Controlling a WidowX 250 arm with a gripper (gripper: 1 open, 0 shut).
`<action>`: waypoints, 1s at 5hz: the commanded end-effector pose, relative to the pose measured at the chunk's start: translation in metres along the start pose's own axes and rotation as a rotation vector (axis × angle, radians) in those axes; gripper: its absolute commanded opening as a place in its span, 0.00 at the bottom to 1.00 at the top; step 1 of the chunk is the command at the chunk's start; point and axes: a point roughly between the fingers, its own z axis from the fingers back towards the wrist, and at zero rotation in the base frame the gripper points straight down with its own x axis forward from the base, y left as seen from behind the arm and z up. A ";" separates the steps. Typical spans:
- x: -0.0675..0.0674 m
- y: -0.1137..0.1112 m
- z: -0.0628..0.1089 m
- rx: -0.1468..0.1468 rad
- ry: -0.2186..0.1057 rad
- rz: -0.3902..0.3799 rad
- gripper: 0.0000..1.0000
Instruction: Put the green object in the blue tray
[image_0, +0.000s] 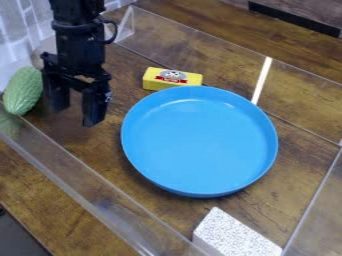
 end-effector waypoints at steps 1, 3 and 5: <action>0.009 0.012 0.022 0.031 -0.083 0.021 1.00; 0.010 0.025 0.027 0.053 -0.099 0.042 1.00; 0.006 0.032 0.030 0.062 -0.109 0.055 1.00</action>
